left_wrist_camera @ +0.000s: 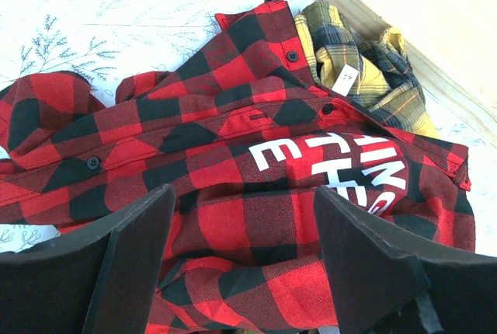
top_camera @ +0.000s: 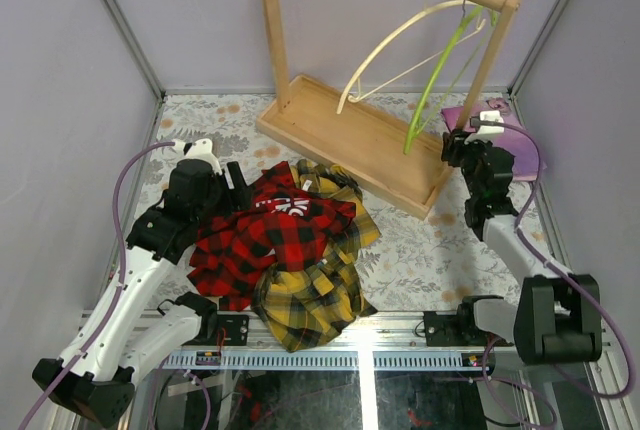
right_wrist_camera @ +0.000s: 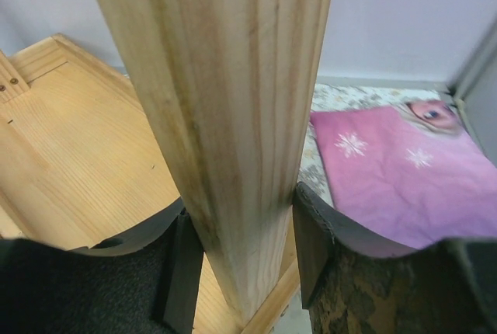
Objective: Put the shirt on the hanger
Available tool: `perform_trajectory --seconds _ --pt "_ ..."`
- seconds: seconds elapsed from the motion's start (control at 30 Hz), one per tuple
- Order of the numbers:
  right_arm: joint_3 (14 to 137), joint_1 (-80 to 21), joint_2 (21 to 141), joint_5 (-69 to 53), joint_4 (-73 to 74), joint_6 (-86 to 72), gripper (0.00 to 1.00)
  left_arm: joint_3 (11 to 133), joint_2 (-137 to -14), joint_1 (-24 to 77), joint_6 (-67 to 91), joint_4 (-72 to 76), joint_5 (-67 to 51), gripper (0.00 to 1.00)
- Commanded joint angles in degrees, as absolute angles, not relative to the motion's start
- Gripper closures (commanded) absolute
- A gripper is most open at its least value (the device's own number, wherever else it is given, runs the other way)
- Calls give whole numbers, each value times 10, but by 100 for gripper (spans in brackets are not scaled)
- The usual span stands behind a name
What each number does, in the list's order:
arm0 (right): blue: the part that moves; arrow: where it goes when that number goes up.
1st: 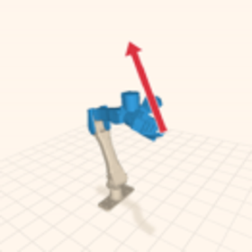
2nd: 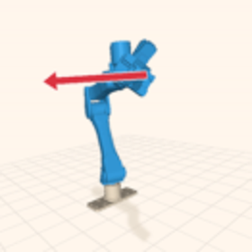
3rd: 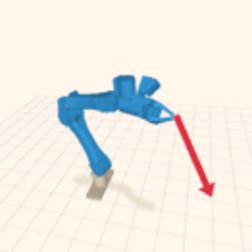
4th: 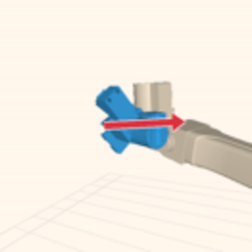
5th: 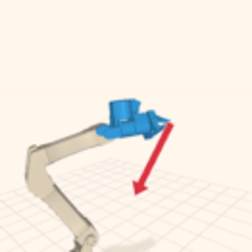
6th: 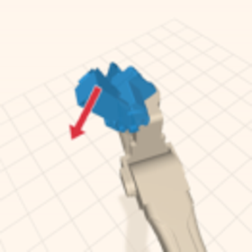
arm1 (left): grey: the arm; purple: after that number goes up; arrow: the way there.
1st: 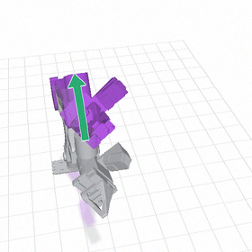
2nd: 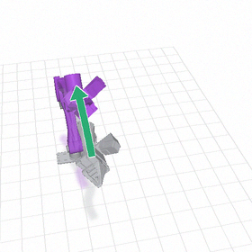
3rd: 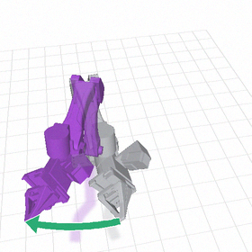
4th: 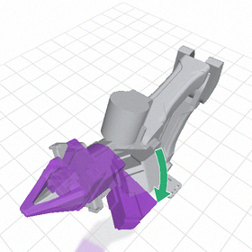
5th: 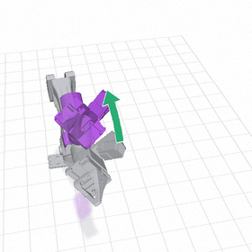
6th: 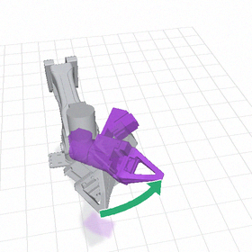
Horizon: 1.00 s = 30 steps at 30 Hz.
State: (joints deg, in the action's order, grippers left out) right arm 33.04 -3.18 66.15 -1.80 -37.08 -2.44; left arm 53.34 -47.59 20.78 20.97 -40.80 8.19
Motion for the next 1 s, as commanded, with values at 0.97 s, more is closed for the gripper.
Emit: perform_trajectory --seconds 0.97 --pt "966 -285 1234 -110 -353 -118 66 525 -477 203 209 -390 117 29"
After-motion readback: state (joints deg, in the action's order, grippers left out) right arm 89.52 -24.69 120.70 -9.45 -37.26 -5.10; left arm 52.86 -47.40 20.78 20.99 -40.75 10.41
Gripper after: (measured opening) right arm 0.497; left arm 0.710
